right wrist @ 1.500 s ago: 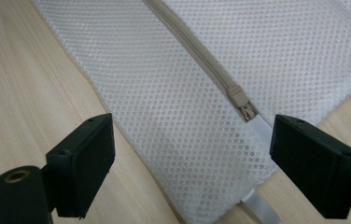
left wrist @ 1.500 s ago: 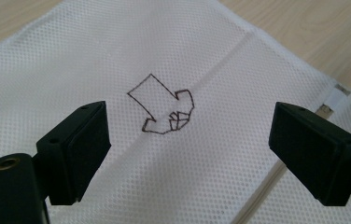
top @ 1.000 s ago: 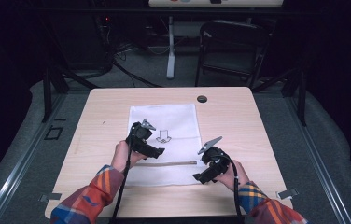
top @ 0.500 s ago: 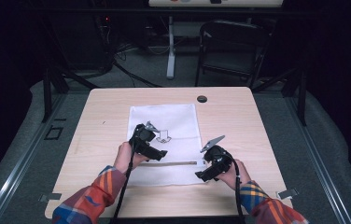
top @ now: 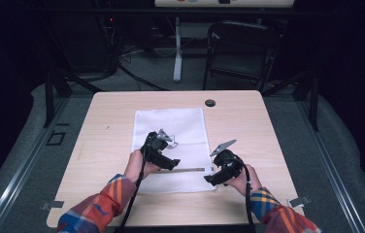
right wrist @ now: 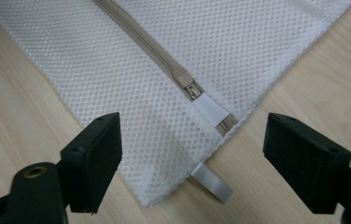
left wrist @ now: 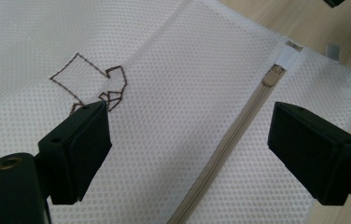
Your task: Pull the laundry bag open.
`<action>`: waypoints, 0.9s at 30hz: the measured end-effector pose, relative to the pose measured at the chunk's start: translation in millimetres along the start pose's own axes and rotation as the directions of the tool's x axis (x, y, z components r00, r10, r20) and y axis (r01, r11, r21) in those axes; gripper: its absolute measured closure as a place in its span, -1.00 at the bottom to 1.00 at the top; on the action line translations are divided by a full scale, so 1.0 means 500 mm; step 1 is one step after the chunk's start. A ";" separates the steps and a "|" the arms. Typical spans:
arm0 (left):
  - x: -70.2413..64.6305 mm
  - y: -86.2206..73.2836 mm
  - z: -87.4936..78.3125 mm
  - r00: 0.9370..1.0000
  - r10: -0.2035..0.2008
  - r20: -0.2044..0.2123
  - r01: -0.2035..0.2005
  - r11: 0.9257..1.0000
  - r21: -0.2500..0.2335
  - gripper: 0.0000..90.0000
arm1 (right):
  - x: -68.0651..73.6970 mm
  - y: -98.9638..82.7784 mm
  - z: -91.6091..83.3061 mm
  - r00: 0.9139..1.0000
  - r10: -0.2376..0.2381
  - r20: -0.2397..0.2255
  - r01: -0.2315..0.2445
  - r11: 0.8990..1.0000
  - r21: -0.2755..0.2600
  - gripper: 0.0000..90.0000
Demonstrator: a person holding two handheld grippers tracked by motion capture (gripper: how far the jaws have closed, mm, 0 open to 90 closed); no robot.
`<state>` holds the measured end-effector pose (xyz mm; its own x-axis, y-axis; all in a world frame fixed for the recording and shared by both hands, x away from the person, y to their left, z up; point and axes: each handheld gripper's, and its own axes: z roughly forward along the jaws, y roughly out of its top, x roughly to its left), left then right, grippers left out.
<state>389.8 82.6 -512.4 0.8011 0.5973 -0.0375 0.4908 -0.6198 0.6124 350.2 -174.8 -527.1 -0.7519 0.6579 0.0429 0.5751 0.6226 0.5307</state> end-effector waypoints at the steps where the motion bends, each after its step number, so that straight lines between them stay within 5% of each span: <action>1: -0.004 0.001 0.003 1.000 0.002 0.006 -0.002 1.000 -0.007 -0.69 | 0.000 0.001 -0.001 1.000 0.001 0.005 -0.001 1.000 0.000 -0.53; 7: -0.022 0.008 0.021 0.999 0.038 0.029 -0.038 0.999 -0.001 -0.65 | -0.007 0.005 0.001 1.000 0.004 0.000 -0.004 0.999 -0.034 -0.10; 18: -0.046 0.018 0.053 0.992 0.096 0.083 -0.098 0.995 0.014 -0.51 | -0.022 0.010 0.041 0.999 0.049 0.009 -0.049 0.999 0.004 0.94; 27: -0.057 0.020 0.073 0.985 0.119 0.127 -0.122 0.992 0.012 -0.21 | -0.017 0.004 0.069 1.000 0.027 0.012 -0.028 0.998 0.057 1.00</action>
<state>384.4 40.6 -534.1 0.8909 0.4497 -0.0639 0.3935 -0.6938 0.6031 369.0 -164.8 -555.6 -0.7321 0.6795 0.0474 0.6133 0.6272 0.4801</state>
